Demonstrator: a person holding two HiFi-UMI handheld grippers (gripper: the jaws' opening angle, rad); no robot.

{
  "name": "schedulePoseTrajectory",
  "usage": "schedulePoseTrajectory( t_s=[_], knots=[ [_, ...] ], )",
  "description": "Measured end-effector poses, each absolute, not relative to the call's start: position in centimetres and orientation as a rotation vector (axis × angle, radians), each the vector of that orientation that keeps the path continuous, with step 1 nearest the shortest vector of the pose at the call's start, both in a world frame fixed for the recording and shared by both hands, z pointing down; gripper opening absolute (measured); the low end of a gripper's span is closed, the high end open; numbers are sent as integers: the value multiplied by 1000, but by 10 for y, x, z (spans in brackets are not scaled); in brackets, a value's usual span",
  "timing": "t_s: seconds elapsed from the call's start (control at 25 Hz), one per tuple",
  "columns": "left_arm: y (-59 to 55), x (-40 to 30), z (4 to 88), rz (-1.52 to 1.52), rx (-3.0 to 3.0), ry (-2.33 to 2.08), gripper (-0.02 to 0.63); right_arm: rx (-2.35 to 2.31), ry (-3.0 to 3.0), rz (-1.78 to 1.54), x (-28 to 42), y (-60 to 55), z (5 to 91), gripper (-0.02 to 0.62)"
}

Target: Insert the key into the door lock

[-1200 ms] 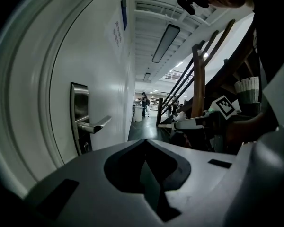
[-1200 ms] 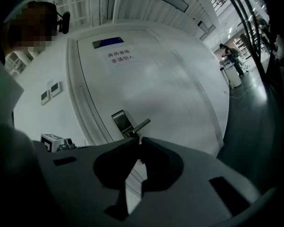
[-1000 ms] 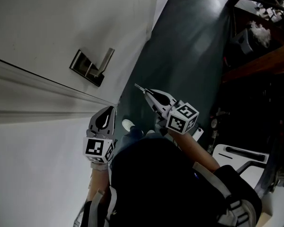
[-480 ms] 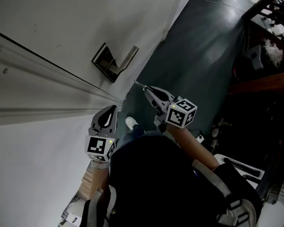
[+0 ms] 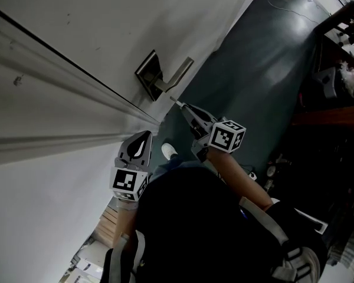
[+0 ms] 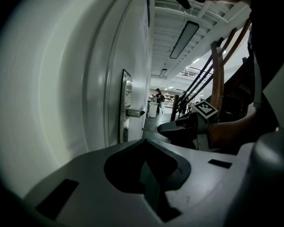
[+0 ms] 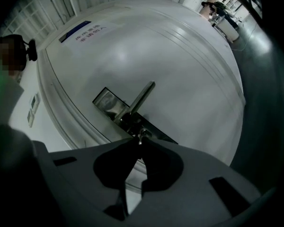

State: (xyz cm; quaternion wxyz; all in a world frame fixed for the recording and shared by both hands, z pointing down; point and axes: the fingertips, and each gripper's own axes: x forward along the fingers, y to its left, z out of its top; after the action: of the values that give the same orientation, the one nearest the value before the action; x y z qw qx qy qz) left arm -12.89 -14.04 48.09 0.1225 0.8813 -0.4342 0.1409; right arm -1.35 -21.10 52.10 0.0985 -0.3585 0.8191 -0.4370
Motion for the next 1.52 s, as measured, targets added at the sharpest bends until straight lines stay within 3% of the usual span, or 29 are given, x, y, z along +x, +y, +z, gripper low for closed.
schedulePoseTrajectory(
  t_s=[1.52],
  knots=[
    [-138,-134,481,465,2592,-1198,8,-840,1922,-1672,-51,-256,551,34]
  ],
)
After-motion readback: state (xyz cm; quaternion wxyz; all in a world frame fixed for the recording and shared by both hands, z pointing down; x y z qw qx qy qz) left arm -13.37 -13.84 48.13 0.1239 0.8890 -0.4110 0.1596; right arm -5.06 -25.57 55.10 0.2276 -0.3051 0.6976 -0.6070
